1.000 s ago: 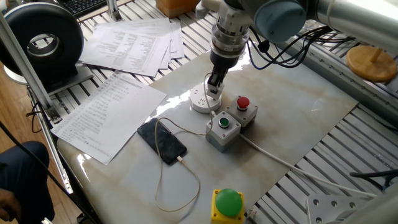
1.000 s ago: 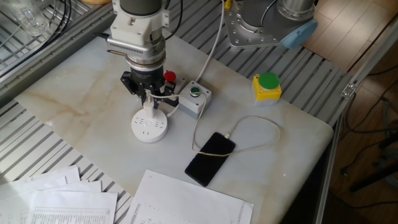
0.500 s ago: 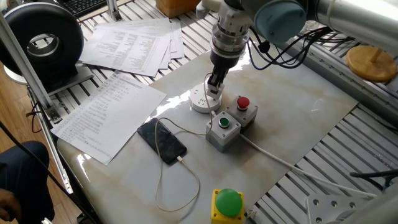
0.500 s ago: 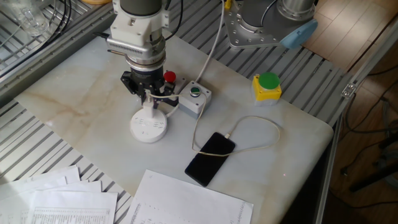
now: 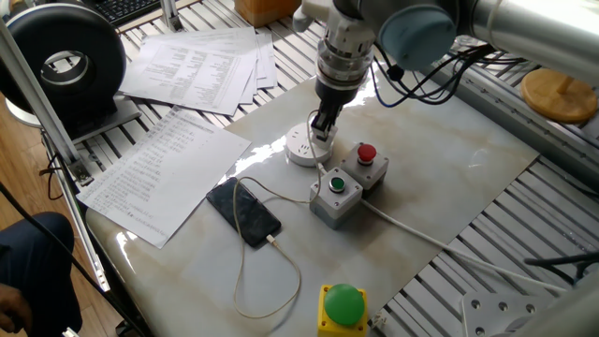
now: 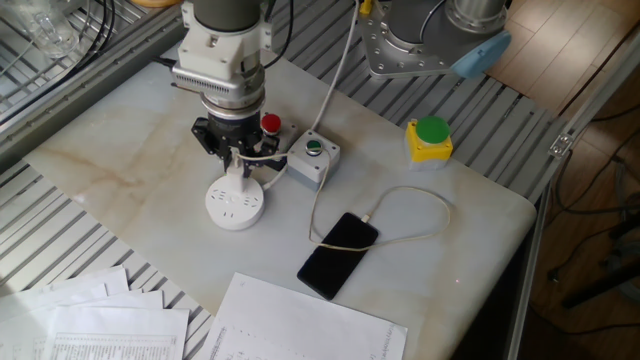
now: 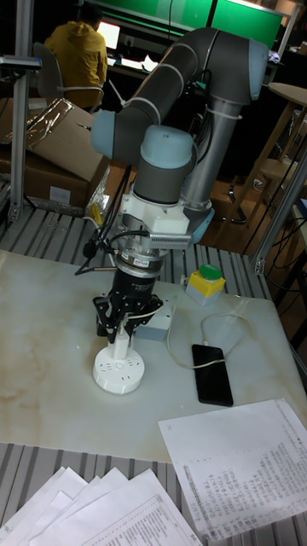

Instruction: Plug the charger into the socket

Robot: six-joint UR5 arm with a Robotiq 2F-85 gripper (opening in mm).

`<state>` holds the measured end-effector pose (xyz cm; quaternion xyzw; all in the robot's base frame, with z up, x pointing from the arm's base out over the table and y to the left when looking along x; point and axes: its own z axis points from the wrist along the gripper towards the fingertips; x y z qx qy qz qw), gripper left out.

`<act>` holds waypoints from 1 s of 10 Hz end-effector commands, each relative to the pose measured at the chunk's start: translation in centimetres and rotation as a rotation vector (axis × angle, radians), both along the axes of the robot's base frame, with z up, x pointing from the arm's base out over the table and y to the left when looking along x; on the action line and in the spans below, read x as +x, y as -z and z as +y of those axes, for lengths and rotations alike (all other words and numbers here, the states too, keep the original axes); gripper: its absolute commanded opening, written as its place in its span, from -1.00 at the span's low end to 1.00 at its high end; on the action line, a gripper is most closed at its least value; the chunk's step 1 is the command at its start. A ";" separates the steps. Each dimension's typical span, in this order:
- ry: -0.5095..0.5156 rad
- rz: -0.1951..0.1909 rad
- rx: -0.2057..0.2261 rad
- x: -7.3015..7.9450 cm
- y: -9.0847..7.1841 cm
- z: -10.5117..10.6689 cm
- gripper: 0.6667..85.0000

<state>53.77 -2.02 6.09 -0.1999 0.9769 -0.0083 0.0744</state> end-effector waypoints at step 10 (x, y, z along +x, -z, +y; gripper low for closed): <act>-0.244 -0.139 0.018 3.3 -4.2 2.1 0.76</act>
